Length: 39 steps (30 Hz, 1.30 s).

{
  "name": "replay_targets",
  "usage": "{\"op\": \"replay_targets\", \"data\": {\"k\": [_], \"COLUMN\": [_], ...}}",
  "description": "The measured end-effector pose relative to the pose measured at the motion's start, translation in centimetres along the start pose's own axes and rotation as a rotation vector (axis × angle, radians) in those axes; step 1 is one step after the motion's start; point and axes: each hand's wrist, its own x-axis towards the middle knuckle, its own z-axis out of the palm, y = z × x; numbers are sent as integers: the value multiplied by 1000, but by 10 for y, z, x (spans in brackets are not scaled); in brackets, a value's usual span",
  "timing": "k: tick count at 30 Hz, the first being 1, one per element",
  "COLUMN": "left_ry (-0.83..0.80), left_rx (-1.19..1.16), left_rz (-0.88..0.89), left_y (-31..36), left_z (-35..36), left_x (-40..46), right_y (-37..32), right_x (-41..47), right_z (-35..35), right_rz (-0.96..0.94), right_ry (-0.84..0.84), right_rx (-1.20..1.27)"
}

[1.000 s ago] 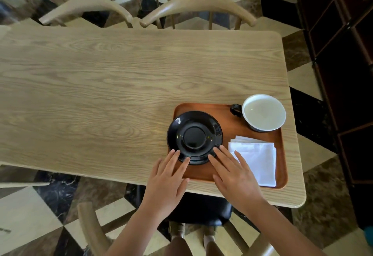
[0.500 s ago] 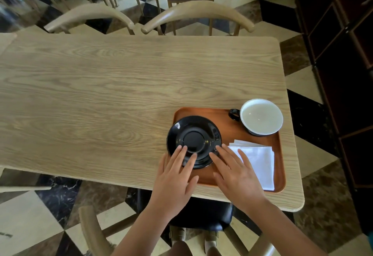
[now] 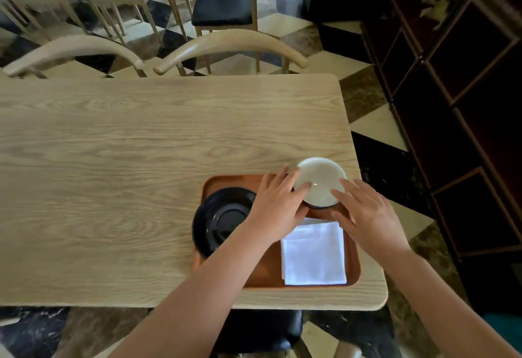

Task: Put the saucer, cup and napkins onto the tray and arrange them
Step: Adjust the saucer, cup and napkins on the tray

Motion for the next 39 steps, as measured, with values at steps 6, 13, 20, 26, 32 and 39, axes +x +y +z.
{"op": "replay_targets", "data": {"k": [6,13,20,26,32,39], "left_ry": [100,189,212,196,159,293], "left_rx": [-20,-86,-106,-94,-104,-183], "left_rz": [-7,-49,-72,-70,-70,14], "left_y": [-1,-4,-11,-13,-13,15], "left_z": [12,15,17,17,12,25], "left_x": [3,-11,-25,-29,-34,-70], "right_y": [8,5,-6,-8,-14,-3], "right_x": [3,5,4,2,2,-46], "right_z": [9,16,20,22,20,23], "right_rz": [10,-1,-52,-57,-64,-48], "right_ry": [24,31,48,44,63,96], "right_rx": [118,152,147,132,138,130]}}
